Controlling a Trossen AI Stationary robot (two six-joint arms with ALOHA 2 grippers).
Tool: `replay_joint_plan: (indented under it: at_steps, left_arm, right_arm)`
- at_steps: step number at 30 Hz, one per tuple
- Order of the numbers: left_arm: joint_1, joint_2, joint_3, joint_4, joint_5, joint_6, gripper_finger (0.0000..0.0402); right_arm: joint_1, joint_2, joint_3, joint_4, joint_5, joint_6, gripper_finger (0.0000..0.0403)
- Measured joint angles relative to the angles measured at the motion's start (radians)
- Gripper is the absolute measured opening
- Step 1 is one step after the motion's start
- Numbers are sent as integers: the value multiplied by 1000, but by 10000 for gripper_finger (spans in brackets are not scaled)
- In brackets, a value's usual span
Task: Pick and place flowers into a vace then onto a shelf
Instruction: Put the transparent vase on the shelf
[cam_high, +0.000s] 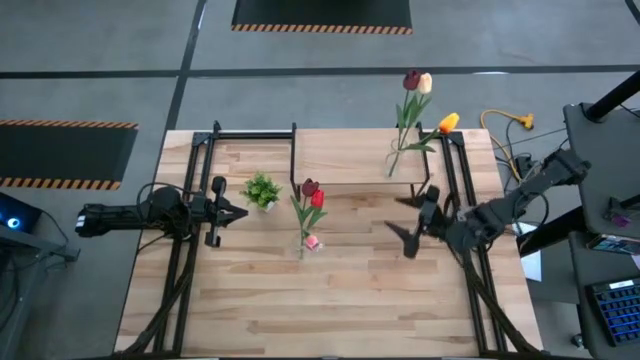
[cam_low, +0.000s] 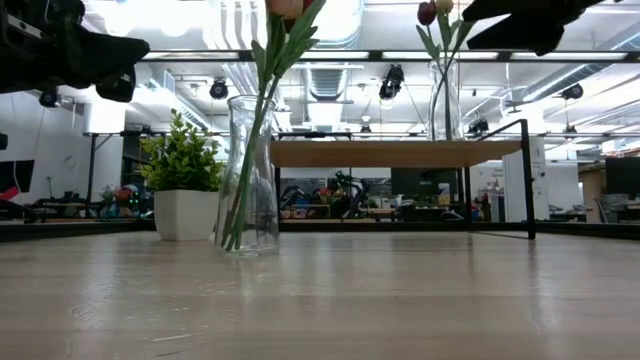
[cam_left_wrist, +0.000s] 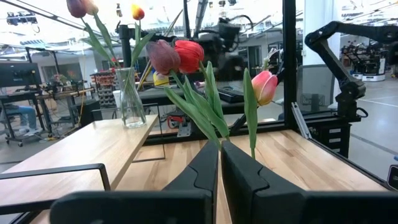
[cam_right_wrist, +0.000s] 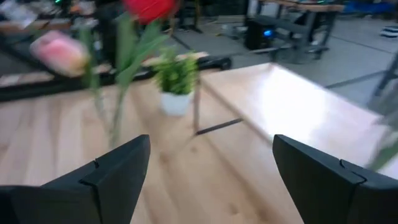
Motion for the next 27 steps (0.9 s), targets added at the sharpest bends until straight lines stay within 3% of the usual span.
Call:
replay_joint_plan:
  at_steps: [10,21,27]
  left_arm:
    - [0,0,0,0,0,0,3]
    - [0,0,0,0,0,0,3]
    - [0,0,0,0,0,0,3]
  right_arm:
    - [115,317,-24,267,-4,-37,329]
    - [69,694,42,575,-45,-40,330]
    - [9,846,153,601,-66,-58,362]
